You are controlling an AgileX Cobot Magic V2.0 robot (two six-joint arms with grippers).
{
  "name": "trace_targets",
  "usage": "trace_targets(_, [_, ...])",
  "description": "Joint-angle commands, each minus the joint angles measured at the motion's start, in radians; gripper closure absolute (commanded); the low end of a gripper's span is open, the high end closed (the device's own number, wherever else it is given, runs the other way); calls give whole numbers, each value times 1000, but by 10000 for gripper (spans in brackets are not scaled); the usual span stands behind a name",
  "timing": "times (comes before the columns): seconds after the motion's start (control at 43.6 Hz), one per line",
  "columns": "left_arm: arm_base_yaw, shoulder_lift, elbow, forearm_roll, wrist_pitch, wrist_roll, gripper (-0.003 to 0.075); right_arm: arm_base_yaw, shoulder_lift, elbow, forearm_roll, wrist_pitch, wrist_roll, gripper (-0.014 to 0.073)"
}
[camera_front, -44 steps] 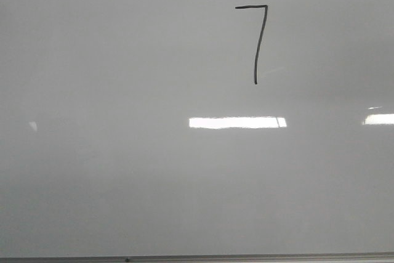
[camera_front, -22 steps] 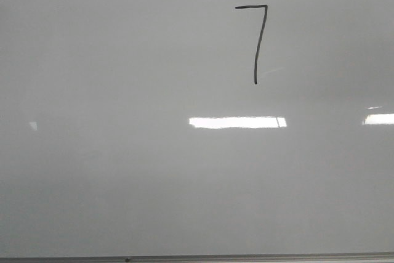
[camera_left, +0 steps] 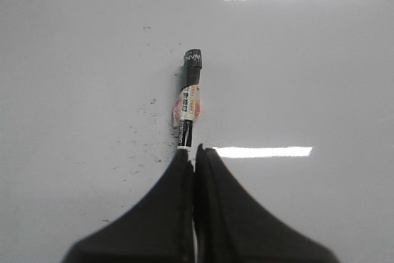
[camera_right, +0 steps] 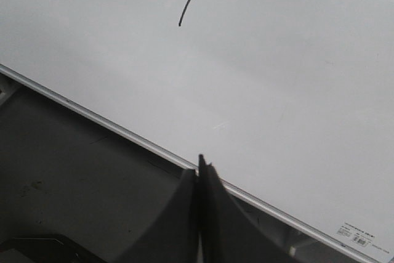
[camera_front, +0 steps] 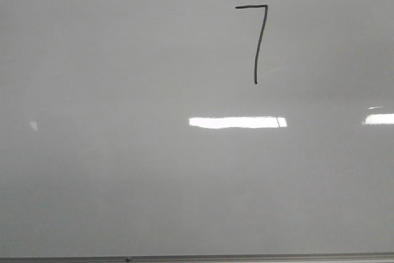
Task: Write number 7 on whiteboard
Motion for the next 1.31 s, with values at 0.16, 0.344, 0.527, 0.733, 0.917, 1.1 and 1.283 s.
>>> trace_targets(0.16, [1,-12,13,0,-80,0,741,-114,-79,113,-33,-223,-1,713])
trace_targets(0.344, [1,-12,13,0,-80,0,741,-255,-218,367,-32,-538,-1,713])
trace_targets(0.527, [1,-12,13,0,-80,0,741,-315,-343,606,-29,-803,-1,713])
trace_targets(0.733, [1,-12,13,0,-80,0,741,-325,-434,803,-29,-1022,-1,713])
trace_targets(0.917, [1,-12,13,0,-80,0,741,-350,-491,937,-28,-1159,-1,713])
trace_targets(1.1, [1,-12,13,0,-80,0,741,-351,-494,1002,-28,-1211,-1,713])
trace_targets(1.283, [1,-12,13,0,-79,0,741,-351,-494,1003,-28,-1210,-1,713])
